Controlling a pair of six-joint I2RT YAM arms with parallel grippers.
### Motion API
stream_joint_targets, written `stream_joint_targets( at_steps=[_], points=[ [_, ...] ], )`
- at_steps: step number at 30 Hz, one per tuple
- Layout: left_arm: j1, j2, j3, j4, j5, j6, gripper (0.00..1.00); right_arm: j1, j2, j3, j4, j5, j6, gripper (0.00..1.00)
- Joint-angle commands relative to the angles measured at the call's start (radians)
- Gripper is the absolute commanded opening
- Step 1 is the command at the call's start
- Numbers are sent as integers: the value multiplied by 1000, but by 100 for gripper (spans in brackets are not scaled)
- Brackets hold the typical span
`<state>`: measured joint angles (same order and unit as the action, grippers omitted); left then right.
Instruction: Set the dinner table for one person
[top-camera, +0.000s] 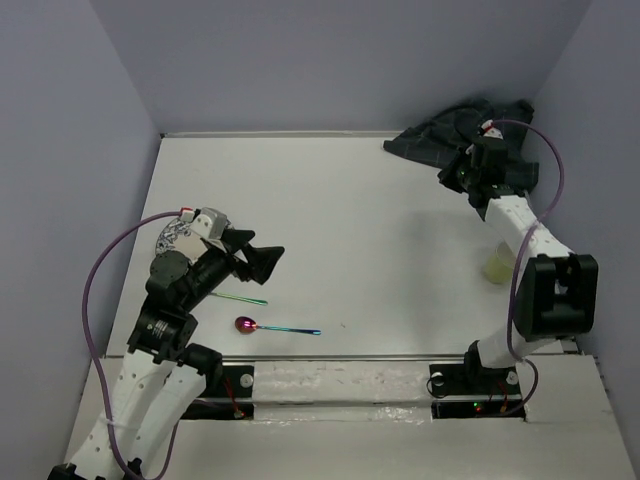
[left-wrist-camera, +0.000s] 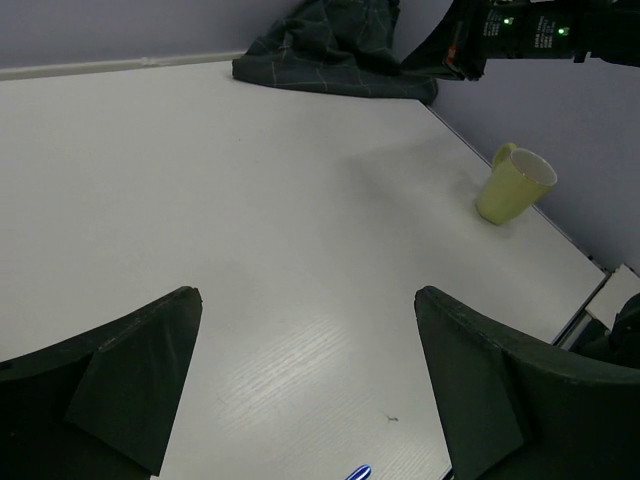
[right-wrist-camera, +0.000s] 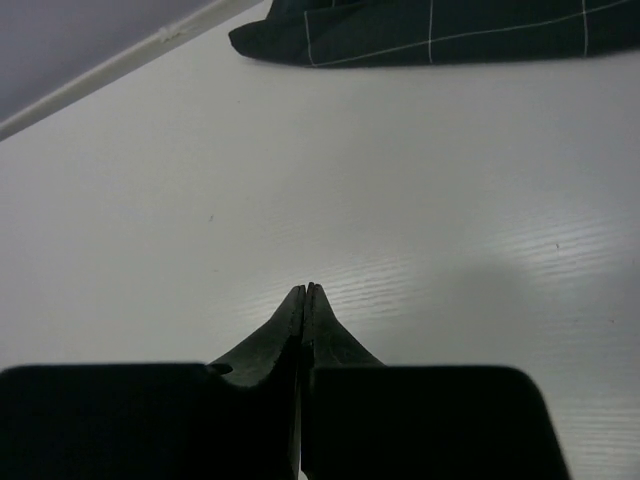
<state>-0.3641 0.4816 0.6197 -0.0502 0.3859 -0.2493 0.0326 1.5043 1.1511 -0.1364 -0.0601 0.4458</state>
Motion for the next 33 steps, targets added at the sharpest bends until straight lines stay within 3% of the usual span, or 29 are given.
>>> stream_joint_targets(
  at_steps=[1, 3, 4, 8, 13, 18, 28, 31, 33],
  points=[
    [5, 15, -2, 29, 2, -10, 99, 3, 152, 142, 95, 62, -42, 0],
    [5, 25, -2, 26, -1, -8, 99, 3, 254, 189, 93, 103, -41, 8],
    [7, 29, -2, 24, -4, -10, 99, 3, 287, 232, 93, 136, -35, 26],
    [5, 40, 2, 15, -28, -11, 99, 3, 445, 350, 74, 224, -30, 55],
    [7, 61, 5, 9, -39, -11, 99, 3, 661, 530, 12, 270, -15, 68],
    [11, 78, 5, 9, -35, -8, 98, 3, 807, 758, -51, 299, 21, 65],
    [25, 94, 6, 9, -33, -5, 91, 3, 962, 906, -108, 310, 168, 55],
    [25, 94, 6, 9, -41, -5, 92, 3, 991, 920, -106, 273, 183, 37],
    [27, 94, 6, 7, -51, -7, 92, 3, 996, 906, -83, 255, 182, 30]
  ],
)
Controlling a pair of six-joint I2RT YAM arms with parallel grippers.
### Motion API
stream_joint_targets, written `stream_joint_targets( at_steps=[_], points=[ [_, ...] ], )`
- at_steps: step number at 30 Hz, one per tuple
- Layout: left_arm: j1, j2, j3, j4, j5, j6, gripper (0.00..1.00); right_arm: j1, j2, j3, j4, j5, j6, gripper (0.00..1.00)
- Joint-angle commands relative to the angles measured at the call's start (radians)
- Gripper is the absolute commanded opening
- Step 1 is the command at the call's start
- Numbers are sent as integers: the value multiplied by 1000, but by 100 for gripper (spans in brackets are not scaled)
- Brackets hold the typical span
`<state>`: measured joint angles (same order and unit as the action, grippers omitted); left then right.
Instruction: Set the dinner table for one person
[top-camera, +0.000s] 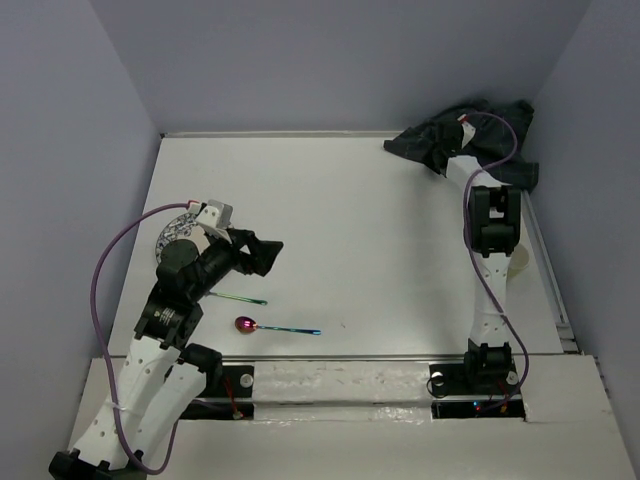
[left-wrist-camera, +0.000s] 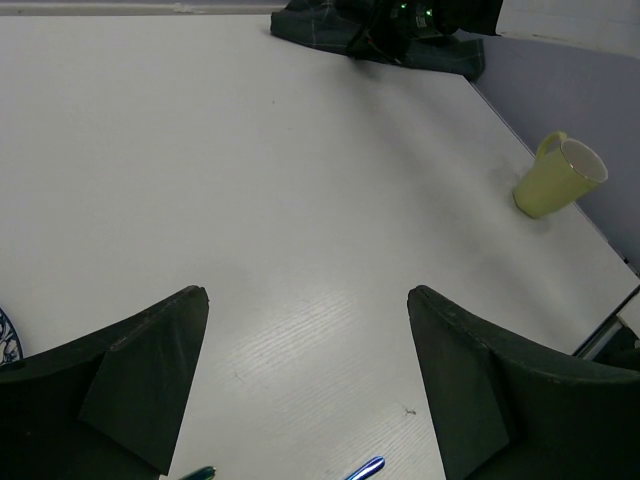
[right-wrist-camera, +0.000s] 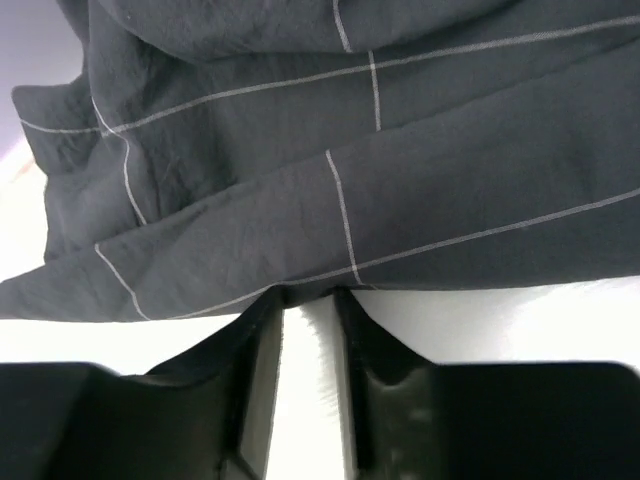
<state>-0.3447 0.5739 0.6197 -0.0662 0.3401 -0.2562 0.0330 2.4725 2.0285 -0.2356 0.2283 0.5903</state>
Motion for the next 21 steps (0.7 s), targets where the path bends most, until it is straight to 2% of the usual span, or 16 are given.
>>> stream_joint_targets(
  at_steps=[1, 2, 3, 5, 10, 11, 12, 13, 14, 15, 17, 21],
  points=[
    [9, 0, 6, 22, -13, 0, 92, 2, 4, -2, 94, -55, 31, 26],
    [9, 3, 6, 22, -18, 2, 92, 2, -13, -40, 137, -64, 25, 21],
    [12, 7, 9, 22, -19, 0, 92, 11, -33, -89, 175, -78, 14, 11],
    [15, 12, 9, 20, -23, 2, 91, 22, -38, -93, 177, -95, 0, 2],
    [19, 12, 9, 20, -21, 0, 90, 50, -69, -131, 202, -57, -38, 0],
    [19, 12, 8, 20, -19, -2, 90, 50, -78, -146, 206, -47, -24, 4],
    [19, 9, 8, 20, -19, -2, 90, 50, -101, -163, 211, -34, -18, 15],
    [19, 11, 6, 20, -18, -2, 90, 50, -110, -191, 219, -18, -15, 27],
    [21, 11, 6, 20, -18, -3, 90, 50, -119, -197, 219, -15, -4, 50],
    [21, 11, 6, 22, -15, -3, 90, 38, -122, -201, 219, -32, 5, 56],
    [21, 14, 6, 23, -12, -2, 90, 27, -116, -197, 219, -53, 31, 59],
    [21, 17, 6, 23, -10, -2, 90, 27, -107, -192, 219, -20, 40, 59]
  ],
)
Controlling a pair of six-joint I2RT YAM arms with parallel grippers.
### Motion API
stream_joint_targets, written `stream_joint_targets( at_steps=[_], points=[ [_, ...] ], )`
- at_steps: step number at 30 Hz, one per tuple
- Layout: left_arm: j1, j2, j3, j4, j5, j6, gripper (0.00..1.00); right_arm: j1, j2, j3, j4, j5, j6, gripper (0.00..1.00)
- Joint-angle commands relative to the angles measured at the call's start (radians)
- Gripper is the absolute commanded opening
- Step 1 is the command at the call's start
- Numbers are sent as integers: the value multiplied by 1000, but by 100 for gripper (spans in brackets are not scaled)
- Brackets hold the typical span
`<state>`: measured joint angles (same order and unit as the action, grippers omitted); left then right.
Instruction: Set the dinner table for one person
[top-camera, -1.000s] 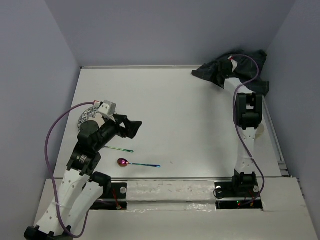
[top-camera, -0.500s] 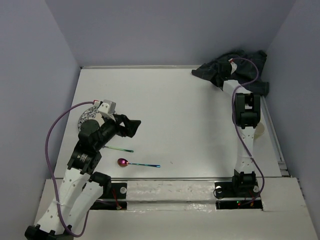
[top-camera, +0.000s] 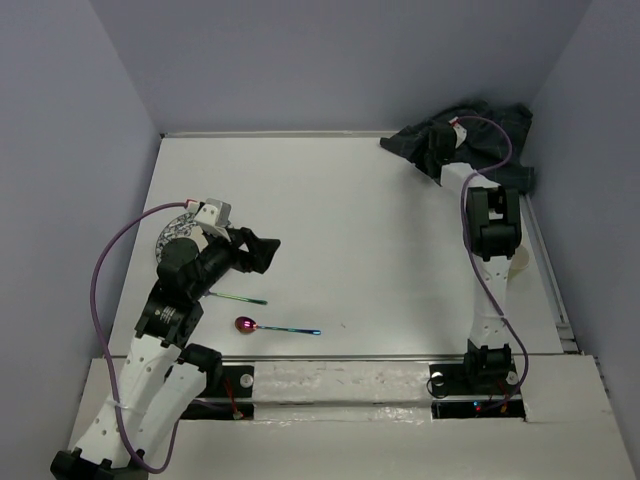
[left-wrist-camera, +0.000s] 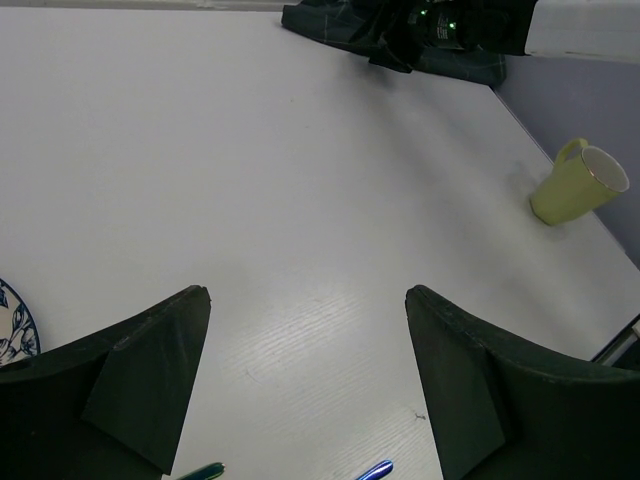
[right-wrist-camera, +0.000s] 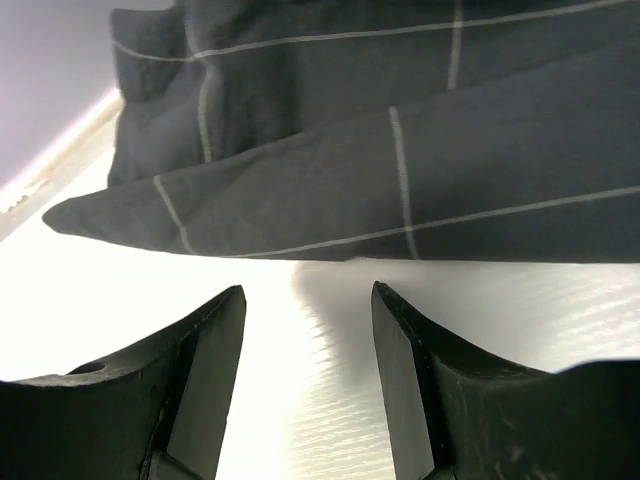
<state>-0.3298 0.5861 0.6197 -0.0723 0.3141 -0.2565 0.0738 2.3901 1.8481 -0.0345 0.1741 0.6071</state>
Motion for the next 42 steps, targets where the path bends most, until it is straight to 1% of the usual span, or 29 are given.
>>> stream_joint_targets(
  at_steps=[1, 4, 7, 10, 11, 13, 14, 16, 17, 18, 21, 22, 23, 24, 25, 26, 27, 30, 31, 32, 33, 34, 35, 36, 37, 38, 40, 41, 42],
  points=[
    [6, 6, 6, 31, 16, -1, 90, -14, -8, -1, 12, 39, 25, 59],
    [6, 9, 6, 29, 14, -1, 89, -23, 30, 65, -44, 48, 36, 58],
    [6, 9, 6, 31, 14, -1, 89, -23, 79, 105, -62, 44, 65, 54],
    [8, 11, 6, 29, 14, -1, 89, -23, 103, 132, -62, 33, 71, 47],
    [8, 11, 6, 29, 16, 0, 89, -23, 113, 138, -62, 31, 77, 41],
    [8, 12, 8, 29, 23, 0, 88, -23, 124, 161, -62, 22, 79, 36],
    [8, 14, 8, 31, 29, 0, 87, -23, 130, 166, -56, 10, 94, 26],
    [8, 17, 6, 35, 33, 0, 87, -23, 133, 158, -22, -39, 102, 11],
    [8, 17, 6, 35, 31, 2, 87, -14, 129, 142, -13, -48, 108, 1],
    [9, 17, 6, 34, 29, 0, 87, -14, 121, 123, 2, -53, 106, 0],
    [12, 18, 6, 34, 17, 2, 83, 38, 55, 1, 83, -64, 91, 0],
    [15, 20, 6, 31, 2, 2, 79, 52, 2, -41, 129, -77, 92, 0],
    [18, 23, 9, 28, -6, 0, 77, 66, -28, -81, 151, -78, 86, 0],
    [23, 26, 11, 25, -12, -3, 76, 104, -57, -155, 163, -68, 82, 0],
    [25, 27, 12, 23, -21, -4, 75, 124, -86, -194, 185, -56, 80, 0],
    [28, 29, 12, 22, -24, -7, 74, 144, -138, -234, 200, -41, 92, 0],
    [31, 32, 12, 20, -24, -12, 73, 188, -164, -316, 212, -30, 106, 0],
    [34, 40, 8, 19, -39, -35, 68, 257, -250, -436, 268, -13, 190, 0],
    [34, 43, 5, 16, -58, -56, 63, 305, -270, -516, 294, -9, 222, 0],
    [32, 44, -9, 20, -75, -122, 59, 328, -308, -564, 320, -12, 285, 0],
    [32, 44, -21, 29, -72, -166, 55, 375, -327, -651, 365, -12, 318, 0],
    [34, 44, -64, 64, -49, -270, 49, 401, -342, -691, 387, -2, 356, 0],
    [32, 40, -92, 109, -40, -271, 47, 431, -357, -726, 415, -1, 391, 0],
    [32, 38, -125, 141, -38, -384, 47, 457, -368, -753, 435, -1, 445, 0],
    [32, 32, -156, 173, -43, -435, 47, 486, -382, -769, 447, 2, 459, 1],
    [31, 35, -213, 227, -64, -514, 47, 545, -388, -780, 449, 17, 465, 4],
    [31, 52, -251, 256, -96, -556, 47, 598, -407, -782, 440, 39, 451, 9],
    [31, 63, -265, 259, -139, -563, 47, 636, -429, -786, 430, 53, 436, 24],
    [31, 75, -270, 259, -156, -564, 47, 646, -440, -788, 429, 48, 427, 32]
  ],
)
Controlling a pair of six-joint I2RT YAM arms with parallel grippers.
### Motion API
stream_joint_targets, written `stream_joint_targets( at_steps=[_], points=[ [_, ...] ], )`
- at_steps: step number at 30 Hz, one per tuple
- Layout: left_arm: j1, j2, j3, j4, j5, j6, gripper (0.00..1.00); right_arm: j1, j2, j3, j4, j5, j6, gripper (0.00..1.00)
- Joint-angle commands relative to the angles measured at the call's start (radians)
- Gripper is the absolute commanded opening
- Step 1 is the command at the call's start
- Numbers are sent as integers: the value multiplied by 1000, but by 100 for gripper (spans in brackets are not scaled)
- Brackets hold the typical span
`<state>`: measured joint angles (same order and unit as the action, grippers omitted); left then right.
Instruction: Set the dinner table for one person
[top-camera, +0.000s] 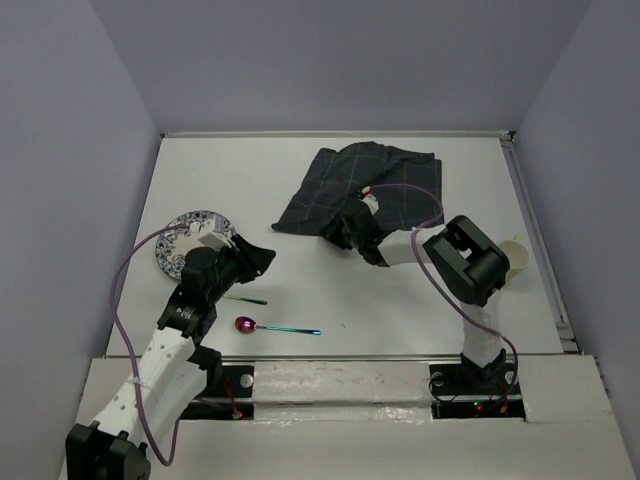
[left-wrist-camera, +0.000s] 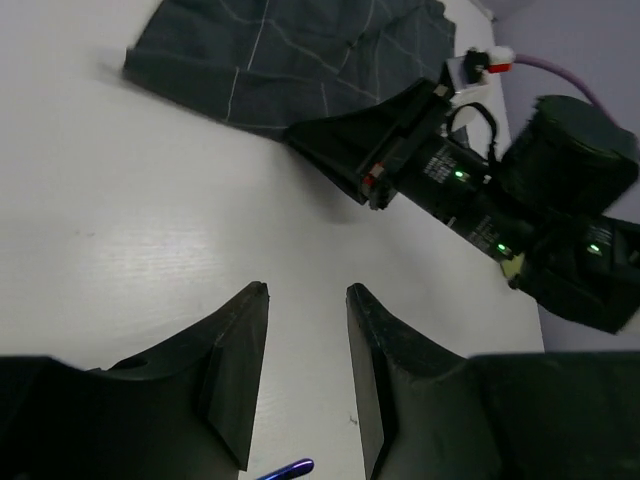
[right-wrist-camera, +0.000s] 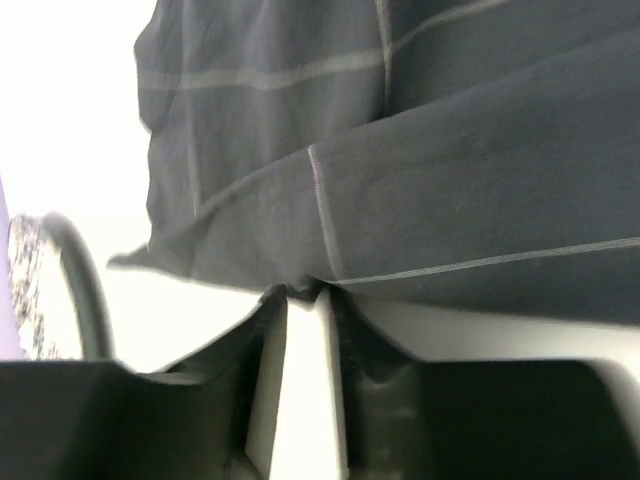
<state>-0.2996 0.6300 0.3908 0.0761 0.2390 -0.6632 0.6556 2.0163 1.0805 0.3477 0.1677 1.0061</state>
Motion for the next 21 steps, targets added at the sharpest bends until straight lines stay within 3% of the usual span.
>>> stream_joint_targets(
  at_steps=[1, 2, 4, 9, 13, 21],
  points=[
    [-1, 57, -44, 113, -99, -161, 47, 64, -79, -22, 28, 44, 22, 40],
    [-1, 69, -50, 114, -109, -164, 47, 64, -112, -30, 25, 24, 3, 49],
    [-24, 108, -56, 111, -142, -159, 47, 64, -160, -68, 24, 21, -30, 56],
    [-81, 166, -55, 96, -329, -159, 52, 64, -338, -163, -15, -11, -130, 57],
    [-105, 229, -35, 131, -412, -188, 55, 64, -456, -257, -48, 4, -193, 55],
    [-108, 490, 65, 249, -537, -199, 57, 64, -723, -389, -199, 35, -308, 38]
  ],
)
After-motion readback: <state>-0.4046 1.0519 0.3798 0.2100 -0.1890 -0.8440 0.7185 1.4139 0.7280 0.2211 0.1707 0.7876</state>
